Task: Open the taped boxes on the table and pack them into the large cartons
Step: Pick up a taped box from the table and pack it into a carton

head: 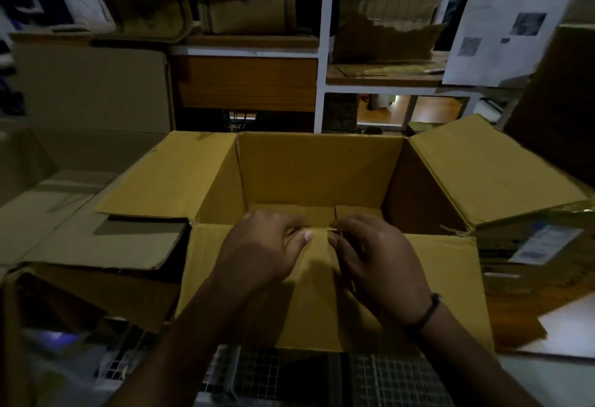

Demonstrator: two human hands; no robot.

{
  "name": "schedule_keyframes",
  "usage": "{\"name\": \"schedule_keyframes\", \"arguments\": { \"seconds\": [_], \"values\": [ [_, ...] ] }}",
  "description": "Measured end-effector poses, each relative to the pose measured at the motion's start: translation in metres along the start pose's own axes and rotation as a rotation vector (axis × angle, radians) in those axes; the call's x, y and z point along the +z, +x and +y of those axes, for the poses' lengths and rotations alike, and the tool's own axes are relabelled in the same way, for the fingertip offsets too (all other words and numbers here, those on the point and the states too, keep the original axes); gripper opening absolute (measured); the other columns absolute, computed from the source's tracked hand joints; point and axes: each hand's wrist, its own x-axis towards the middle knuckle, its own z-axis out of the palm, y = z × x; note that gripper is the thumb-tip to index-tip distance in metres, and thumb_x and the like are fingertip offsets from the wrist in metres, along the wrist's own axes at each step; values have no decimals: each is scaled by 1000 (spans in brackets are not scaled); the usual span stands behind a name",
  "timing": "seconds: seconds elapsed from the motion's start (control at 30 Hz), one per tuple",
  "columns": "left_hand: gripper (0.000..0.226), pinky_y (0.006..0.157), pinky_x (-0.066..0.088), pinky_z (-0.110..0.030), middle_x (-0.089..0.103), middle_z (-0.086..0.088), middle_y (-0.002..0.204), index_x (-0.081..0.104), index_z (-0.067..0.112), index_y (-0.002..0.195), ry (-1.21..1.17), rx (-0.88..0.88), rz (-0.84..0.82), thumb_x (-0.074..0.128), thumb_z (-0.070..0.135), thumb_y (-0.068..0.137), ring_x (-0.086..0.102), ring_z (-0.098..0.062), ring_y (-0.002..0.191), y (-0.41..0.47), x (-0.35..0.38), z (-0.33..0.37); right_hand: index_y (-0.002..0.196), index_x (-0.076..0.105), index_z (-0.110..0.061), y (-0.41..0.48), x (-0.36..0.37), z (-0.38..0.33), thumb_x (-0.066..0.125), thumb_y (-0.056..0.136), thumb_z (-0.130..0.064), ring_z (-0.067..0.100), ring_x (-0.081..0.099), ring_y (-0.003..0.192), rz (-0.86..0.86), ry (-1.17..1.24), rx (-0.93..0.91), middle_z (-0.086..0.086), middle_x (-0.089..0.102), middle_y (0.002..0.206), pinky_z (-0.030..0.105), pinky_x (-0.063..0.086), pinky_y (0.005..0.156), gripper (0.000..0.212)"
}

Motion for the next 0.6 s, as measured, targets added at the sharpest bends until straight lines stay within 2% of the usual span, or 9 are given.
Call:
{"name": "schedule_keyframes", "arguments": {
  "seconds": [0.1, 0.2, 0.37, 0.6],
  "values": [
    [35, 104, 48, -42, 74, 10, 114, 73, 29, 121, -5, 129, 161, 52, 46, 99, 64, -8, 107, -12, 20, -9, 120, 68, -27, -13, 15, 12, 55, 101, -38, 8, 53, 104, 74, -28, -67, -7, 67, 117, 26, 41, 86, 26],
    [29, 115, 37, -39, 75, 9, 108, 76, 25, 116, -53, 174, 307, 56, 39, 100, 66, -7, 103, -8, 37, -17, 115, 72, -18, -9, 28, 21, 64, 98, -28, 15, 57, 102, 203, 0, -129, 0, 68, 112, 33, 45, 98, 21],
    [29, 123, 18, -31, 75, 8, 111, 77, 25, 117, -58, 132, 297, 57, 39, 100, 65, -8, 107, 20, 44, -25, 111, 72, -13, 13, 42, 29, 72, 93, -18, 20, 60, 99, 280, 13, -142, 4, 69, 106, 43, 45, 107, 18],
    [25, 127, 13, -36, 73, 12, 110, 74, 30, 119, -22, 93, 314, 58, 39, 103, 61, -4, 108, 63, 51, -38, 111, 69, -14, 55, 61, 46, 70, 95, -15, 22, 62, 101, 279, -15, -148, 4, 69, 107, 49, 40, 112, 16]
  ]
}}
